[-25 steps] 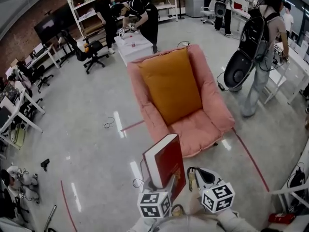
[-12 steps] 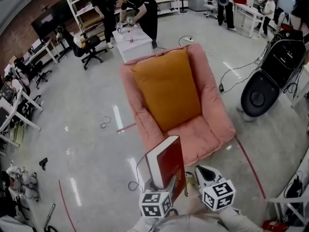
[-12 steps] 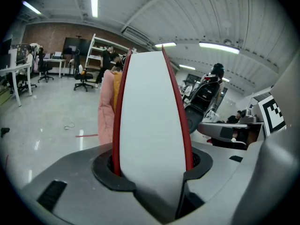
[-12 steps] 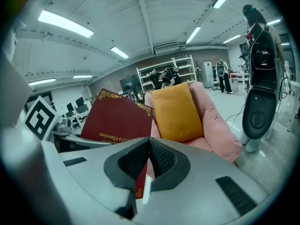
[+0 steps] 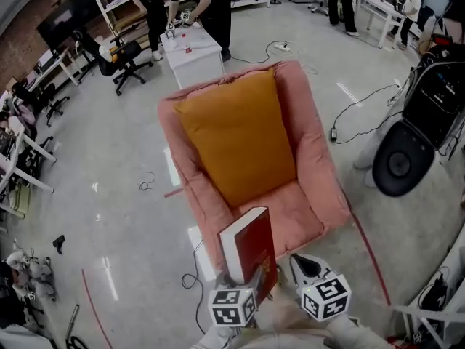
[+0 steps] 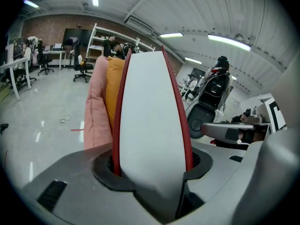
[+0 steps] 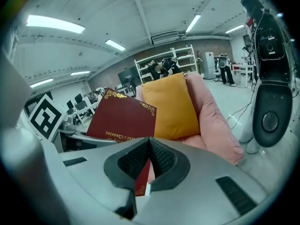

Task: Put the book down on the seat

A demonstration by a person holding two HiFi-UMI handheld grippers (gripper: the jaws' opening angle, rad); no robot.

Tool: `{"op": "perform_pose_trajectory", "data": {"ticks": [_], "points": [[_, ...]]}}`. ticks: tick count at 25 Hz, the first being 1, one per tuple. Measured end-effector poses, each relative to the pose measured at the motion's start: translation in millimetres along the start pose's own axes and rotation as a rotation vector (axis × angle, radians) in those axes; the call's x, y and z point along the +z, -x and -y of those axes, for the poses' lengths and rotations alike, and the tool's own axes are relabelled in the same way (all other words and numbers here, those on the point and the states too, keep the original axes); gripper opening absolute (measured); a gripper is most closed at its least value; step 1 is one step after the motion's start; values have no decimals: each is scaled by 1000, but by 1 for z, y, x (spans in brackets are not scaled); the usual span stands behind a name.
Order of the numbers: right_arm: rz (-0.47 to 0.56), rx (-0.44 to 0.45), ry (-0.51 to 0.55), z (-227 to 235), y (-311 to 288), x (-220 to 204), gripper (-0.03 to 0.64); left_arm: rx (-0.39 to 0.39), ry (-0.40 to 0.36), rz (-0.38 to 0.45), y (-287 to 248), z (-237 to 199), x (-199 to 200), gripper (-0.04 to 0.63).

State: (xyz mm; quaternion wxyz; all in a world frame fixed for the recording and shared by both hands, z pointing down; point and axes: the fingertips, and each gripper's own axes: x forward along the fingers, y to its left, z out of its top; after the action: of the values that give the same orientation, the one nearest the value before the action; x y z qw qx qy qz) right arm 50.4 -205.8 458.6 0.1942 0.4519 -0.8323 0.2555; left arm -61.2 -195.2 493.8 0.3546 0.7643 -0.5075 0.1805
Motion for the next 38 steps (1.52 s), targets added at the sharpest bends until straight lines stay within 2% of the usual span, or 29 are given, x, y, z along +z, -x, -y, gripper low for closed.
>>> {"op": "perform_pose_trajectory", "data": {"ticks": [11, 24, 38], "points": [[-55, -38, -73, 74, -33, -4, 5, -7, -9, -85, -89, 15, 8, 255], [-122, -58, -100, 131, -103, -40, 5, 18, 18, -225, -191, -12, -31, 256], [-175, -84, -149, 171, -143, -87, 5, 50, 123, -292, -278, -40, -66, 258]]}}
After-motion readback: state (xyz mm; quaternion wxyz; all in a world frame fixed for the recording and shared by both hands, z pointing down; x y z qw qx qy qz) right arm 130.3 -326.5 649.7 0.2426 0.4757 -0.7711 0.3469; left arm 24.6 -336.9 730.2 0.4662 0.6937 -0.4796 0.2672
